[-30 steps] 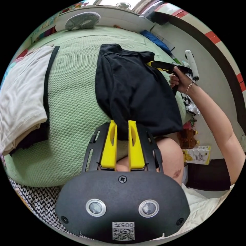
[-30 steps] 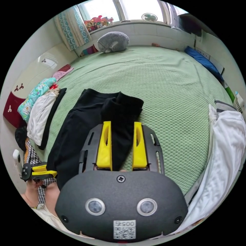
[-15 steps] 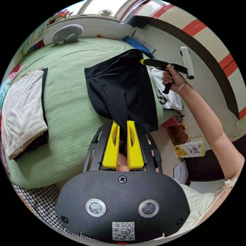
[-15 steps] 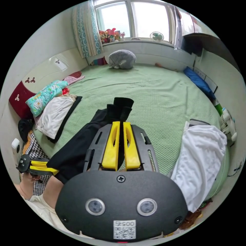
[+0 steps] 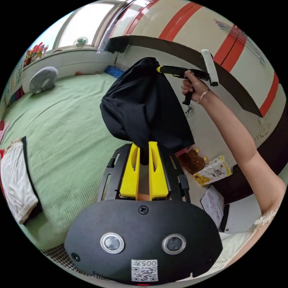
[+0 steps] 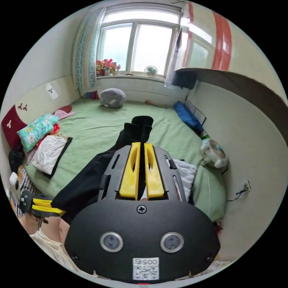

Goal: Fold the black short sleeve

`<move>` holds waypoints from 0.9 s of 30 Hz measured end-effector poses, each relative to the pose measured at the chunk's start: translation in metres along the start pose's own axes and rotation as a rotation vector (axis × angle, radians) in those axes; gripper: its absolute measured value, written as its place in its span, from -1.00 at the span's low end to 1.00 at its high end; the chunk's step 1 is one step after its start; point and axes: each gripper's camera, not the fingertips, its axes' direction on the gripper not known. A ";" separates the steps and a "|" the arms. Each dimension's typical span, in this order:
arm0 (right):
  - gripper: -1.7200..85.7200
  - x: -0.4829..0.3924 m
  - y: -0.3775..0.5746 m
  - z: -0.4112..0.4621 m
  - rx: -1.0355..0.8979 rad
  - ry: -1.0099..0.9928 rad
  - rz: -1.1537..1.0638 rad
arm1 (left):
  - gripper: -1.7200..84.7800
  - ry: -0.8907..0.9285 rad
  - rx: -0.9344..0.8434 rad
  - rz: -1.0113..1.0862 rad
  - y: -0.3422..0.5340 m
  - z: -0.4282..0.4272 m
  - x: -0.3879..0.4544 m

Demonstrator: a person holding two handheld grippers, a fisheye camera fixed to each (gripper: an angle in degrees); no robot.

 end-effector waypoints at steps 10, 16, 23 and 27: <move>-0.79 0.072 0.072 0.066 -0.250 0.129 0.152 | -0.80 0.086 -0.158 -0.076 -0.026 0.191 0.018; -0.77 0.064 0.166 0.084 -0.376 0.009 0.151 | -0.81 0.136 -0.131 -0.056 -0.018 0.166 0.013; -0.76 0.084 0.230 0.102 -0.493 -0.003 0.296 | -0.86 0.006 -0.116 -0.034 0.007 0.116 0.002; -0.75 0.070 0.229 0.084 -0.480 0.042 0.182 | -0.84 -0.047 -0.068 -0.051 0.032 0.056 -0.024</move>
